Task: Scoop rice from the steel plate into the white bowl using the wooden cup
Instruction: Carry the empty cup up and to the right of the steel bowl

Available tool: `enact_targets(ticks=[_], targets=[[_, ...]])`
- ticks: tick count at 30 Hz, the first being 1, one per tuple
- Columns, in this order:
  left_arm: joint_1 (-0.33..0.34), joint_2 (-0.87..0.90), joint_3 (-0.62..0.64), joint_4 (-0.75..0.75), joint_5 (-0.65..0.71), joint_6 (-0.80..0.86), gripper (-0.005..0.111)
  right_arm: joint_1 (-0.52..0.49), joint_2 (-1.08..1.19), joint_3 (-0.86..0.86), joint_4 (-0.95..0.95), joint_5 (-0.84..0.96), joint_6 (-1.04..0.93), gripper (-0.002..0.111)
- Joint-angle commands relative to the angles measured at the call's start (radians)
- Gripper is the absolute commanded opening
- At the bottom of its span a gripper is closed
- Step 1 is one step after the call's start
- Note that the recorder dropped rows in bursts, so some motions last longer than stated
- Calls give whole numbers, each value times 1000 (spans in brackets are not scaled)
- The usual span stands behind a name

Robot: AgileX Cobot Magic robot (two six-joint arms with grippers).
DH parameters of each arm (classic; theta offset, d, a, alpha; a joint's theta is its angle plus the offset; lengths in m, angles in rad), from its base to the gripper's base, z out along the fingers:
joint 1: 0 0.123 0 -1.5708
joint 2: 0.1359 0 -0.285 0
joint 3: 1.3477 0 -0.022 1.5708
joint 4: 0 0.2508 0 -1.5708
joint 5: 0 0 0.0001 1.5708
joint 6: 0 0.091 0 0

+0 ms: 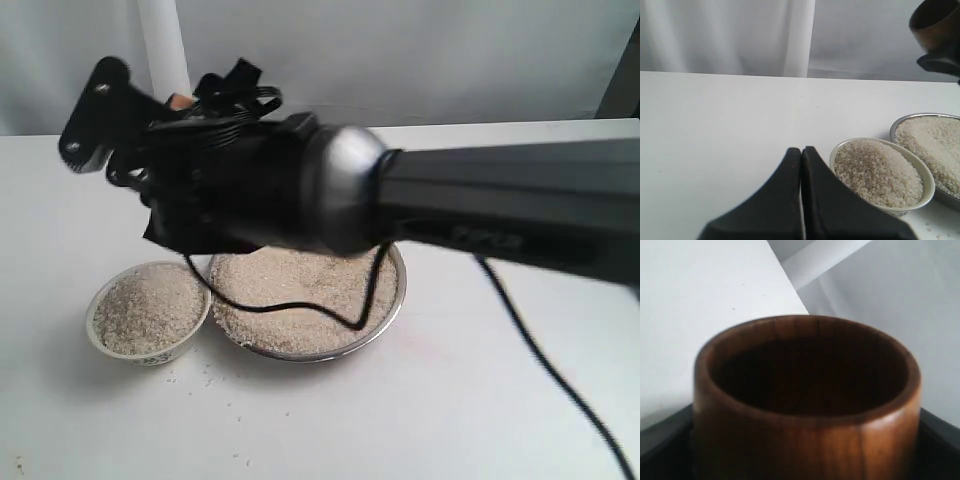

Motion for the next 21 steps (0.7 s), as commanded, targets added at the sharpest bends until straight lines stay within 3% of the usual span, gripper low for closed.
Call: enact_targets(ticks=[1, 16, 21], targets=[[-4, -3, -3, -5, -5, -1, 0, -89, -119, 138, -10, -165, 102, 0], [-4, -3, -3, -5, -5, -3, 0, -395, -403, 495, 113, -598, 105, 0], [-4, -3, -3, -5, -5, -3, 0, -588, -498, 688, 501, -982, -215, 0]])
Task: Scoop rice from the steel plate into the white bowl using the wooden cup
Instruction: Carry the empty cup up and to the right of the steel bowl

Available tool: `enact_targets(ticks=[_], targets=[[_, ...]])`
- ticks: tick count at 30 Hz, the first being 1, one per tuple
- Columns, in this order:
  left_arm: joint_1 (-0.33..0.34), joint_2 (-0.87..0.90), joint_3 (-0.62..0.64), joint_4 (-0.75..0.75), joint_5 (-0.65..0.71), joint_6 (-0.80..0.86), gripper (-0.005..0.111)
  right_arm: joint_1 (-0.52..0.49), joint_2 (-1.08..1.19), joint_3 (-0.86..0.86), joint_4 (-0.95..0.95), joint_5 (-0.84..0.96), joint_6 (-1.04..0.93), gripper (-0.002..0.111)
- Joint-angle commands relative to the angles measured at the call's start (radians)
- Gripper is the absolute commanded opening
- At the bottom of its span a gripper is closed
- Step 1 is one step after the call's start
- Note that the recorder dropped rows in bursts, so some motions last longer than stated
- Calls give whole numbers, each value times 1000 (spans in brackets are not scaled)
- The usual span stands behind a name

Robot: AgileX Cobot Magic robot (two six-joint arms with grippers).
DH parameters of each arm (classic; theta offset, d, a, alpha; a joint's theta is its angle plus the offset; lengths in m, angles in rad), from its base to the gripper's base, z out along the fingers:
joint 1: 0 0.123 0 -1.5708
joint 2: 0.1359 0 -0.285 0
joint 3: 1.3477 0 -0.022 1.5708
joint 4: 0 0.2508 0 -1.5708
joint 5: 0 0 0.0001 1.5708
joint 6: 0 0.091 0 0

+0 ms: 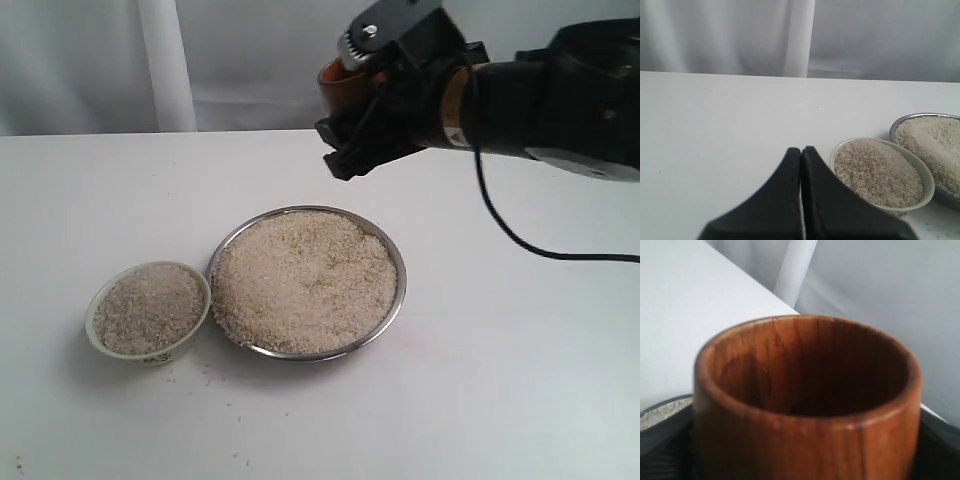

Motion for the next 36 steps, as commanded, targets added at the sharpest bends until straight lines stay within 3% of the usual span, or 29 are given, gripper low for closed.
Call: enact_targets(ticks=[1, 5, 12, 36], targets=[[-4, -3, -3, -5, -5, -3, 0, -119, -57, 145, 294, -295, -256, 0], [-4, -3, -3, -5, -5, -1, 0, -209, -57, 316, 519, -497, -438, 0], [-4, -3, -3, -5, -5, -4, 0, -294, -55, 534, 661, -714, -480, 0], [-4, -3, -3, -5, -5, -4, 0, -294, 258, 607, 780, -979, -552, 0]])
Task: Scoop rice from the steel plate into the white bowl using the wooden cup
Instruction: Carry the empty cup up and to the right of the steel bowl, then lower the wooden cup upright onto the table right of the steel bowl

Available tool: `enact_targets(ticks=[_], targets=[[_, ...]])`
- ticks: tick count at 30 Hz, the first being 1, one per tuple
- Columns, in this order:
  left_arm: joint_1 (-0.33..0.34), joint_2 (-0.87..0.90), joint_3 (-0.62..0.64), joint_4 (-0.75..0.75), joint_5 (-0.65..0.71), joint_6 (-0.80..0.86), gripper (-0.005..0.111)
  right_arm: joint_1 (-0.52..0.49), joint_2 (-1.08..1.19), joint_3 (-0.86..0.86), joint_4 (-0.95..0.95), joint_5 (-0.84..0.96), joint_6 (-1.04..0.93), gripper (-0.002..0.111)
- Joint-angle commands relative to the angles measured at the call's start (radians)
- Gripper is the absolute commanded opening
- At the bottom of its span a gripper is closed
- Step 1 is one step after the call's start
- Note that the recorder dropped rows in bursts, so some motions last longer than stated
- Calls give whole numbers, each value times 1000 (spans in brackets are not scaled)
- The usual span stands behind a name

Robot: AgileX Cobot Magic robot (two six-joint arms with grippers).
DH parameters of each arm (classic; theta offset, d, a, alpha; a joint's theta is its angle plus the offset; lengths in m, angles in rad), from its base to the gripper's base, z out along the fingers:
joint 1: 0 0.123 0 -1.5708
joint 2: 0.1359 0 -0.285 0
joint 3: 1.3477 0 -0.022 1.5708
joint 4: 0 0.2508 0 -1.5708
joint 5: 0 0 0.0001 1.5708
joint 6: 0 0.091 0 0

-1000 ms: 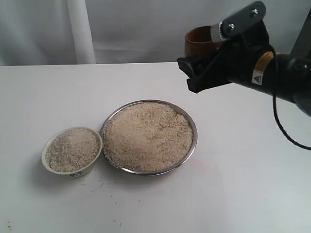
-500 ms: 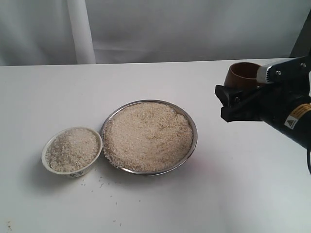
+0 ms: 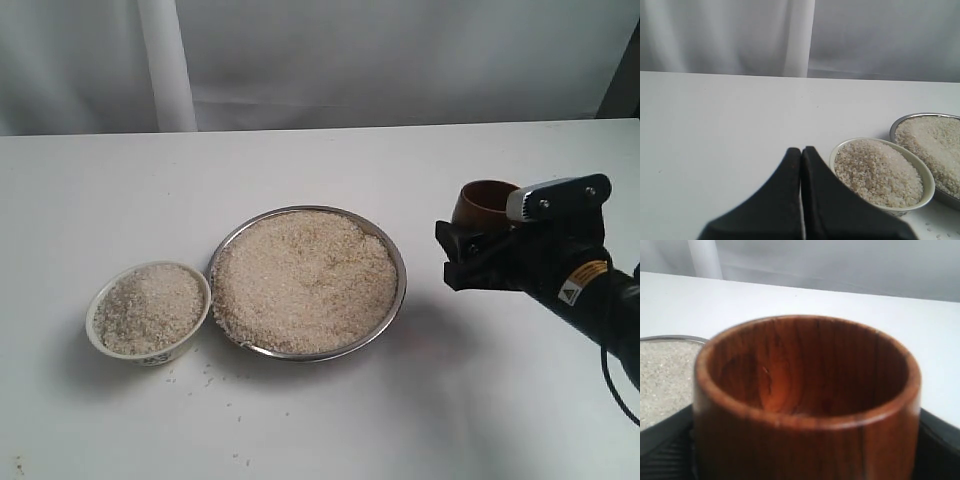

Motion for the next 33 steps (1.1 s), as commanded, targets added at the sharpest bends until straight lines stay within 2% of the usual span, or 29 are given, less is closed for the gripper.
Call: enact_targets(ticks=[1, 19, 33], targets=[[-4, -3, -3, -5, -5, -4, 0, -7, 46, 2, 13, -58, -18, 0], [-4, -3, -3, -5, -5, -4, 0, -7, 169, 2, 85, -55, -100, 0], [-4, -3, -3, -5, -5, -1, 0, -7, 169, 2, 85, 69, -123, 0]])
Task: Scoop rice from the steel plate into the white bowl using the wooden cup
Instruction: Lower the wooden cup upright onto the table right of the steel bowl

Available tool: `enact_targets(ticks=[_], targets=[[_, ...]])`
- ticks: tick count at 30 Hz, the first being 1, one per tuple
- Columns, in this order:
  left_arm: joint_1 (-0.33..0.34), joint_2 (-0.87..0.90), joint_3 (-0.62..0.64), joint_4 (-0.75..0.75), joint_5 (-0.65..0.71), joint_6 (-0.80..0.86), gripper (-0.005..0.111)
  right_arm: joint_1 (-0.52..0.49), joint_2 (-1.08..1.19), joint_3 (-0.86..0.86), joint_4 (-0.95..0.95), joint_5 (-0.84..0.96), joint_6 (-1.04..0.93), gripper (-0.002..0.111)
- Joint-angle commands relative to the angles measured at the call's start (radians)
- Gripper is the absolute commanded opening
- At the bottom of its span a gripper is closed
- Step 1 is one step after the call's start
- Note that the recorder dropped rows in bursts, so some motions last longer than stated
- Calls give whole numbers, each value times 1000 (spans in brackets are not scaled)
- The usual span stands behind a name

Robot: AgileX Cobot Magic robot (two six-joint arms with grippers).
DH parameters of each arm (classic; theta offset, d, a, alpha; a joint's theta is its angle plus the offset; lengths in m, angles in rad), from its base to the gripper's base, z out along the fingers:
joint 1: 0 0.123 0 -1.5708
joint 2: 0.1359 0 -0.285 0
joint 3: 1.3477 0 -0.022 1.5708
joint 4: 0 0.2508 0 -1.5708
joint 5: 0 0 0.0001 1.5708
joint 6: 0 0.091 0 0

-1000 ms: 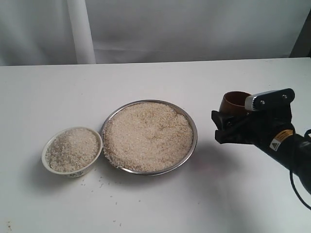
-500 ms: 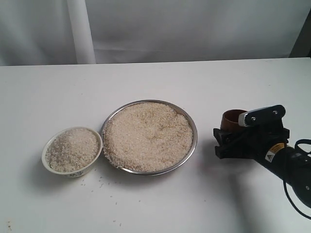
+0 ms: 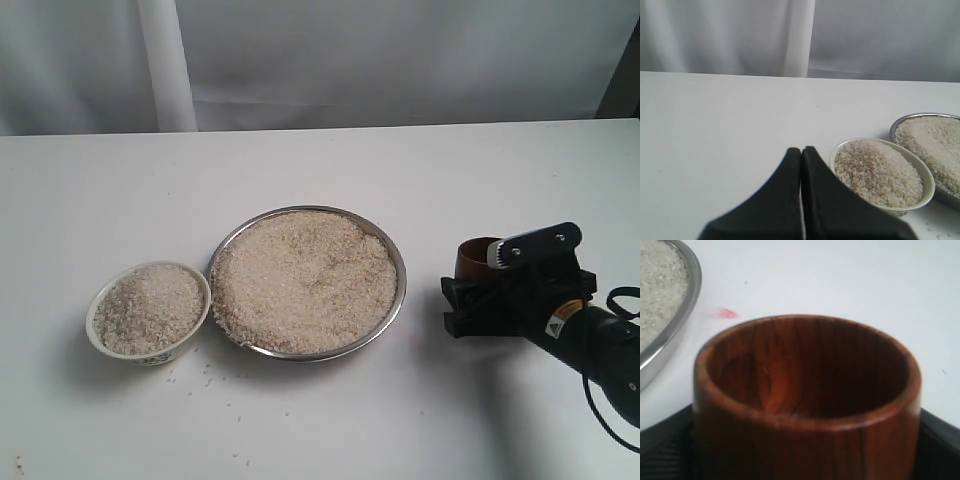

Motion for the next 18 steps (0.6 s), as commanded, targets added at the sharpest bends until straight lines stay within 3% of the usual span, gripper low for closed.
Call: enact_targets(ticks=[1, 4, 7, 10, 15, 18], targets=[[-4, -3, -3, -5, -5, -3, 0, -7, 0, 2, 7, 44, -6, 0], [-4, -3, -3, -5, -5, -6, 0, -7, 0, 2, 2, 57, -6, 0], [-4, -3, -3, -5, -5, -6, 0, -7, 0, 2, 2, 61, -6, 8], [-4, -3, -3, -5, -5, -6, 0, -7, 0, 2, -5, 59, -6, 28], [-4, -3, -3, -5, -5, -4, 0, -7, 0, 2, -5, 51, -6, 75], [-4, -3, -3, -5, -5, -4, 0, -4, 0, 2, -5, 25, -6, 91]])
